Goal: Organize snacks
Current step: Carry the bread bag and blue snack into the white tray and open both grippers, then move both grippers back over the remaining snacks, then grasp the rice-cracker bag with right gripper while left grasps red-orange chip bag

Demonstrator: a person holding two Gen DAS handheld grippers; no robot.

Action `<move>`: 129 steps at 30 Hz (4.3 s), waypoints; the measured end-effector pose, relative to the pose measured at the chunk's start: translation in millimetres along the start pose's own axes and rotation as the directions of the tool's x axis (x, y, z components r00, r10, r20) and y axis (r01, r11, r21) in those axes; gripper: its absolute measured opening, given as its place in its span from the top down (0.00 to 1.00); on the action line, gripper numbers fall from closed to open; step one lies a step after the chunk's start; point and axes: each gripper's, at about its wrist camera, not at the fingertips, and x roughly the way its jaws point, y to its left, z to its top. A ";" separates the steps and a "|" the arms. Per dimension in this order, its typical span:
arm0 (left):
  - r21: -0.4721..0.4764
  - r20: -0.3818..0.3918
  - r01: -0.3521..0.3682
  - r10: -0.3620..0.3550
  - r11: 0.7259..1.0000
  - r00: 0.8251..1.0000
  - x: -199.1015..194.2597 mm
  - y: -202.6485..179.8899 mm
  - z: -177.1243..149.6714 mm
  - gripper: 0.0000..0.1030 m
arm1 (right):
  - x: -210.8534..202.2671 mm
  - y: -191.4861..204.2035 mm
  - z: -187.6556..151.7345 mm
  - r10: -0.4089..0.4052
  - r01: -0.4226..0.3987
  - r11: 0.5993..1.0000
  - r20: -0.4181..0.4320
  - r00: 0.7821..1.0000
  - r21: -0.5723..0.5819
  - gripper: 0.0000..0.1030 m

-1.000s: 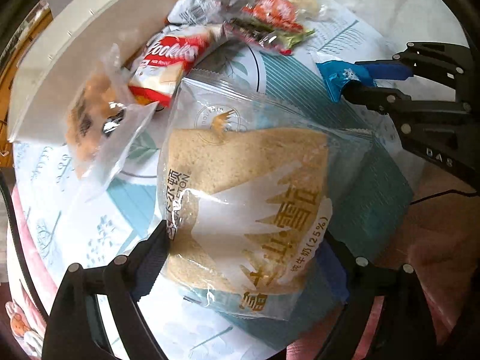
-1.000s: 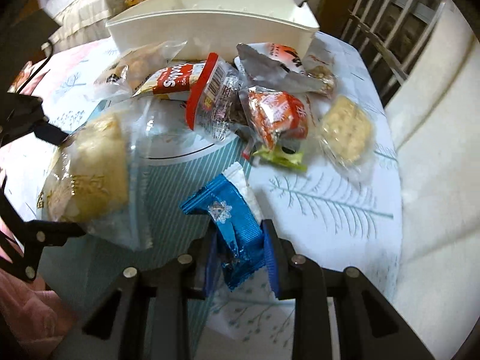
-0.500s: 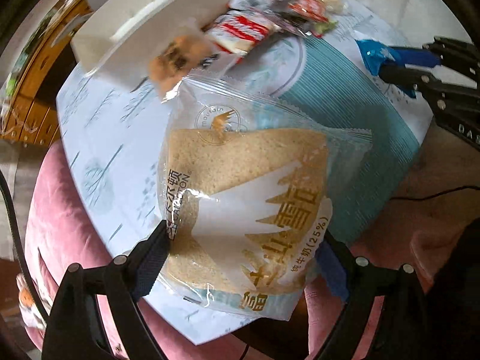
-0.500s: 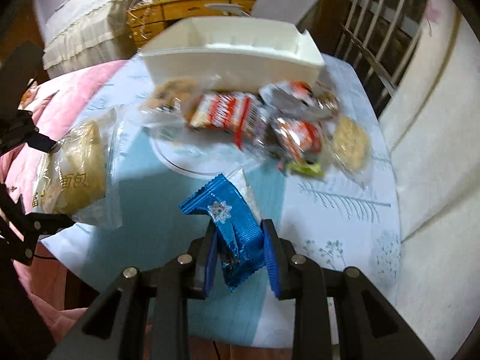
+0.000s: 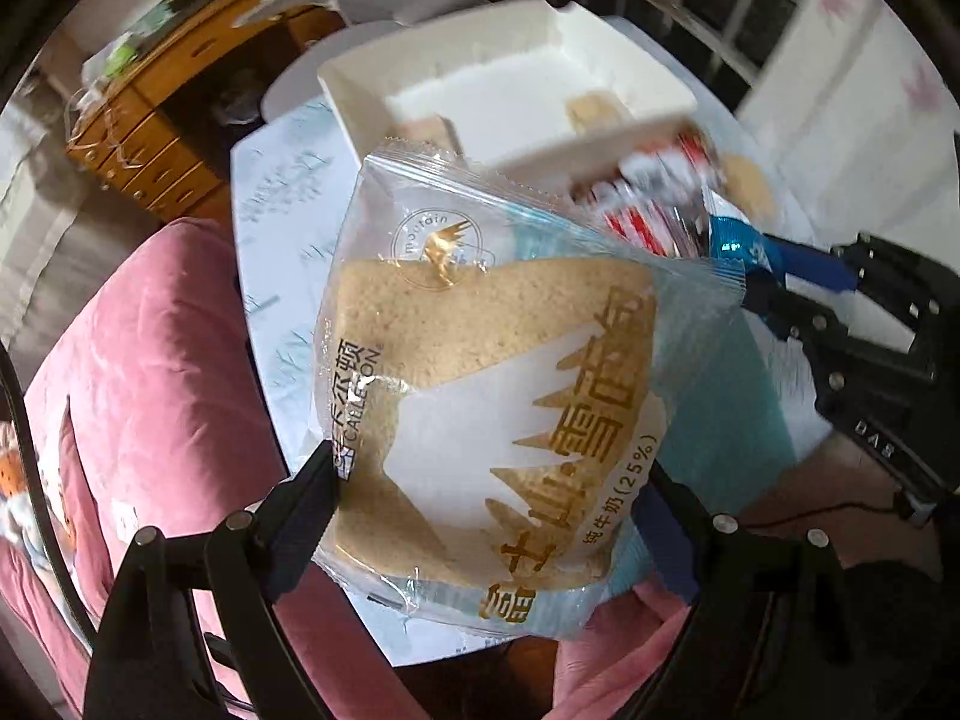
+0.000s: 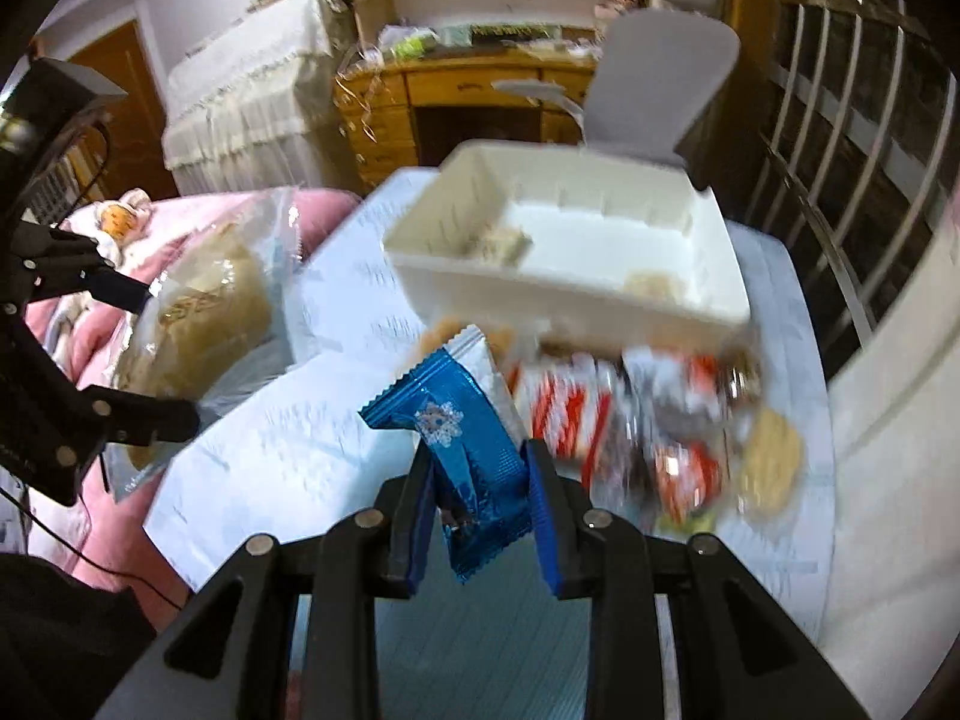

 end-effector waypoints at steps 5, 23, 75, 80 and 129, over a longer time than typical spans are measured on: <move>-0.072 0.027 -0.009 0.011 0.997 1.000 -17.8 13.7 35.2 0.13 | -3.5 -16.3 43.7 0.033 -0.034 0.999 0.061 0.998 0.008 0.72; -0.304 0.135 0.068 -0.027 0.950 0.990 19.6 33.2 191.3 0.12 | 45.1 -124.6 122.2 0.054 -0.075 0.977 0.106 0.993 0.201 0.72; -0.219 0.256 0.285 -0.227 0.933 0.940 1.3 -1.4 96.3 0.06 | -7.0 -110.8 12.5 0.001 -0.030 0.908 0.070 0.998 0.419 0.23; -0.228 0.258 0.297 -0.237 0.927 0.937 3.0 -1.7 58.3 0.06 | -16.7 -92.0 -17.2 -0.014 -0.011 0.898 0.054 0.998 0.439 0.23; -0.390 0.121 0.283 -0.256 0.876 0.959 108.7 -178.8 81.3 0.10 | 70.4 -263.2 -74.1 0.008 0.083 0.805 -0.150 0.989 0.588 0.24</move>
